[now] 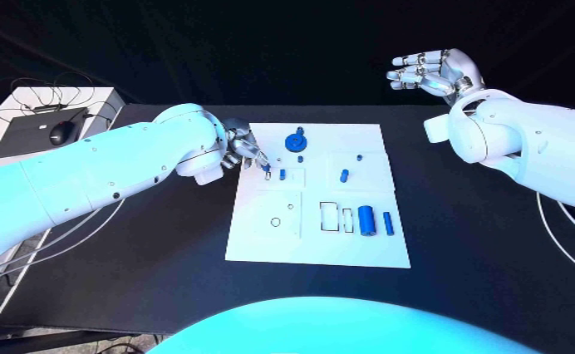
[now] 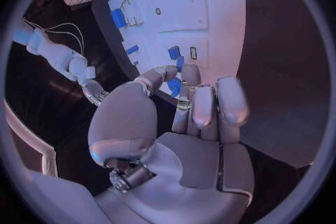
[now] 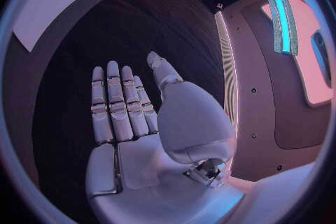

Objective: Assemble the parts on the task board

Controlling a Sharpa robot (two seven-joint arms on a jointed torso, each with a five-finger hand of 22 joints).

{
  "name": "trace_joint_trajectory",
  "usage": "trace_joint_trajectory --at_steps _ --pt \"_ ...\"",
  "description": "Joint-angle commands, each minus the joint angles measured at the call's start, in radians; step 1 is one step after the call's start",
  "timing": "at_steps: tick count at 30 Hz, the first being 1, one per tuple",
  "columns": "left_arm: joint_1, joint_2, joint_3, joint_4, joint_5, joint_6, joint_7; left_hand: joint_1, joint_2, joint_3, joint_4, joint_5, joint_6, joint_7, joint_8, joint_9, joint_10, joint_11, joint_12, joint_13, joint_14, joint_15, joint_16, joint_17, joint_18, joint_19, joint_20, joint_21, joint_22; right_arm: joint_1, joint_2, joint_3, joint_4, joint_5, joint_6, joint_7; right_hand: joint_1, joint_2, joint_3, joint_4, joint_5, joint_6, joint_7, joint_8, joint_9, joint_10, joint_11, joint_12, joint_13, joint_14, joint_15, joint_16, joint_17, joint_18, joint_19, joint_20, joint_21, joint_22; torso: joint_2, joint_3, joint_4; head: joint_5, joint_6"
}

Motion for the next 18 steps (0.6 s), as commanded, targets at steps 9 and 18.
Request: trace_joint_trajectory --at_steps 9,18 --pt "0.002 0.014 -0.029 0.016 -0.071 -0.128 -0.024 0.021 0.016 0.101 -0.106 0.006 0.014 -0.009 -0.005 0.007 0.009 -0.011 -0.007 0.002 -0.001 -0.005 0.002 -0.002 -0.017 0.012 -0.008 0.003 0.130 0.000 0.001 0.001 0.002 0.001 0.009 0.008 0.000 0.000 0.002 0.003 0.004 0.001 0.002 0.001 0.000 -0.004 0.000 0.001 -0.001 -0.008 0.000 -0.003 -0.001 -0.011 -0.007 -0.001 -0.002 0.000 0.001 -0.0008 -0.0012 0.003 0.000" --pt "-0.017 0.008 -0.045 0.045 -0.092 -0.242 -0.024 0.018 0.012 0.109 -0.104 0.006 0.016 -0.010 -0.003 0.011 0.011 -0.012 -0.008 0.002 0.000 -0.006 0.002 -0.005 -0.016 0.014 -0.007 0.004 0.130 0.000 -0.001 0.001 0.004 0.001 0.008 0.009 0.000 0.000 0.002 0.003 0.004 0.001 0.002 0.001 0.000 -0.004 0.000 0.001 -0.001 -0.008 0.000 -0.003 -0.001 -0.011 -0.007 -0.001 -0.002 0.000 0.000 0.0003 0.0001 0.002 0.000"
